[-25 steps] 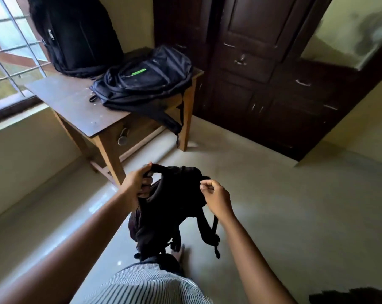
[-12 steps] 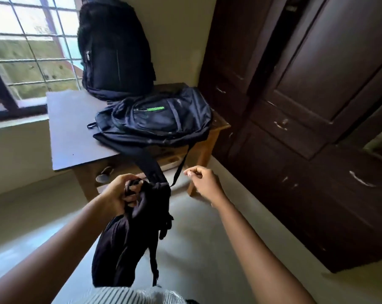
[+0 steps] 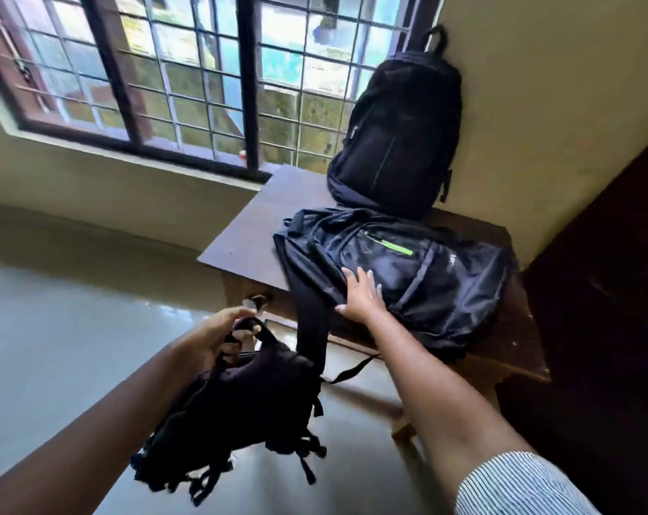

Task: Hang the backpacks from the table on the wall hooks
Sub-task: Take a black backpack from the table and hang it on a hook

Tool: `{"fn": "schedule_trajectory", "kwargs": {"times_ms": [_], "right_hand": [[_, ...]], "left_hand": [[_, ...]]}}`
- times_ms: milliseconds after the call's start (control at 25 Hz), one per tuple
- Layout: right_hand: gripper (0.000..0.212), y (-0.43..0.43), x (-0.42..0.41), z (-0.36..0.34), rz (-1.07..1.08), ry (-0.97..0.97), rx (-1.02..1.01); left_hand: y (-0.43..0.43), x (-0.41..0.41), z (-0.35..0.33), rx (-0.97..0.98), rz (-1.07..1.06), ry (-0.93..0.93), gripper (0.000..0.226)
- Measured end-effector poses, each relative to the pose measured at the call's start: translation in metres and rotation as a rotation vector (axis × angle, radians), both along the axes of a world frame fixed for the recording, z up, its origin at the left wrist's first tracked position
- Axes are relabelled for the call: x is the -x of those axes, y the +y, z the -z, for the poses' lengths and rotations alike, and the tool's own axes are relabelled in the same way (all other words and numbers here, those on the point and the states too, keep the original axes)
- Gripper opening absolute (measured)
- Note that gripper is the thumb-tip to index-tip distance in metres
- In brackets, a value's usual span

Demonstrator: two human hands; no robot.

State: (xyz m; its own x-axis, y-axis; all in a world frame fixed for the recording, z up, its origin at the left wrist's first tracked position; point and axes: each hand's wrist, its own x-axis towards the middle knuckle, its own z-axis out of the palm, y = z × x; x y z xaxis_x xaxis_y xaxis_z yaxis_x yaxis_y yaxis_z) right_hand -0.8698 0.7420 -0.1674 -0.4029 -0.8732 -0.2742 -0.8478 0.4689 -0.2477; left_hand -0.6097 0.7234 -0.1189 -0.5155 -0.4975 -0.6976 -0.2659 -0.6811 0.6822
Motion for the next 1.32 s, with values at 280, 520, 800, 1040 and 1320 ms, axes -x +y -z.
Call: {"fn": "schedule_trajectory", "kwargs": {"times_ms": [280,520,800,1040,1320], "right_hand": [[0.066,0.009,0.017,0.029,-0.327,0.233,0.006],[0.065,0.042,-0.096,-0.01,-0.557,-0.133,0.181],[0.061,0.079,-0.269,-0.024,-1.003,-0.51,0.237],[0.054,0.076,-0.391,-0.024,-1.003,-0.667,0.288],[0.058,0.086,-0.554,0.007,-1.199,-0.656,0.158]], "left_hand": [[0.037,0.003,0.012,-0.056,-0.262,-0.056,0.036],[0.076,-0.061,0.024,-0.059,-0.454,-0.114,0.035],[0.134,-0.191,0.013,-0.014,-0.775,-0.119,0.036],[0.196,-0.309,0.013,-0.029,-1.011,-0.085,0.037],[0.246,-0.449,0.042,-0.096,-1.172,-0.096,0.034]]}}
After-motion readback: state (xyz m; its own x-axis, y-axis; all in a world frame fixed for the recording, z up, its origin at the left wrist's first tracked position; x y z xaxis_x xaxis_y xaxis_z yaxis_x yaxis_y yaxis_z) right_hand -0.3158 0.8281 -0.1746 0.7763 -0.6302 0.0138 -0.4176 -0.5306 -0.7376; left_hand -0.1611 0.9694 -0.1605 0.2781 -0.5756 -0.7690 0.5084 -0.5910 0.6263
